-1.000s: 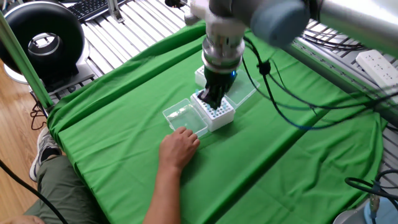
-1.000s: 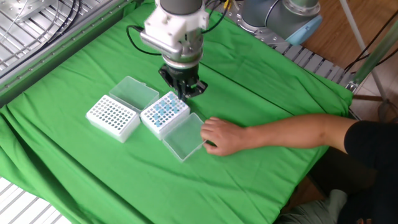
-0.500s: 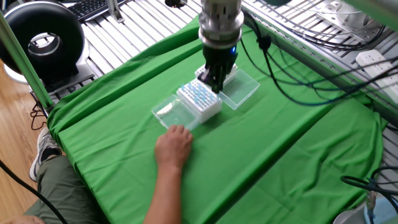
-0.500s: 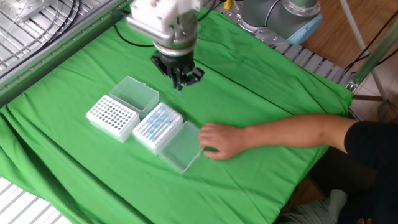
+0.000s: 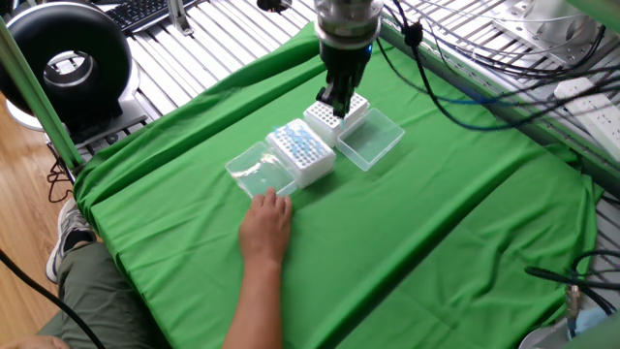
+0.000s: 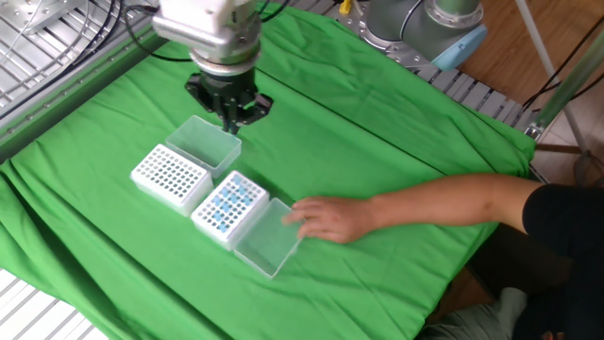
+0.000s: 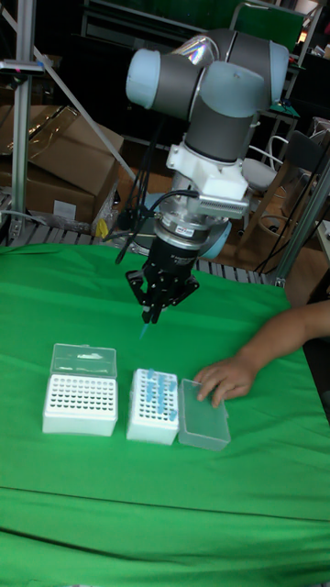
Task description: Insert a medium pipette tip into the holder for medium pipette tips
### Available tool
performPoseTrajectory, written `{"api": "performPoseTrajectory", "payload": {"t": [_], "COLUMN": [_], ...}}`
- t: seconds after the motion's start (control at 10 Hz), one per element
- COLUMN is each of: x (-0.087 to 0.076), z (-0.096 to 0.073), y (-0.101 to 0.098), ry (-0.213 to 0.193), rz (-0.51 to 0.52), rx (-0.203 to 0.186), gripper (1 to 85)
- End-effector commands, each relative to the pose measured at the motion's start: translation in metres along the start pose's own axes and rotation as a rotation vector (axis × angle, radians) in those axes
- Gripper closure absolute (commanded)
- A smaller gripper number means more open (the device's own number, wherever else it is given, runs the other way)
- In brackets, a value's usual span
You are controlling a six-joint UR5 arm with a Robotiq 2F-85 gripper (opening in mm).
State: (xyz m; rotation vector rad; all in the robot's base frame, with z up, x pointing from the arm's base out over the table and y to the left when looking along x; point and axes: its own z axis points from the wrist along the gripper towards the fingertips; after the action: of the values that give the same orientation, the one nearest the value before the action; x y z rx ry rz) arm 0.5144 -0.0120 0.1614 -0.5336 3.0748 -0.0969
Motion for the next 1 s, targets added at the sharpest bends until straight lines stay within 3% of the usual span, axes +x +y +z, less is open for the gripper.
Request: {"api": "performPoseTrajectory", "payload": {"t": [0.0, 0.1, 0.4, 0.5, 0.6, 0.8, 0.9], "x": [0.005, 0.008, 0.010, 0.006, -0.006, -0.029, -0.039], "z": [0.002, 0.001, 0.002, 0.002, 0.004, 0.015, 0.023], "y": [0.000, 0.005, -0.005, -0.015, -0.017, -0.067, -0.081], "ry": [0.031, 0.047, 0.053, 0.033, 0.001, -0.033, -0.051], "rz": [0.091, 0.163, 0.269, 0.211, 0.144, 0.032, -0.006], "rx": [-0.045, -0.061, -0.020, 0.015, -0.012, -0.003, -0.004], "gripper": [84.7, 84.7, 84.7, 84.7, 84.7, 84.7, 84.7]}}
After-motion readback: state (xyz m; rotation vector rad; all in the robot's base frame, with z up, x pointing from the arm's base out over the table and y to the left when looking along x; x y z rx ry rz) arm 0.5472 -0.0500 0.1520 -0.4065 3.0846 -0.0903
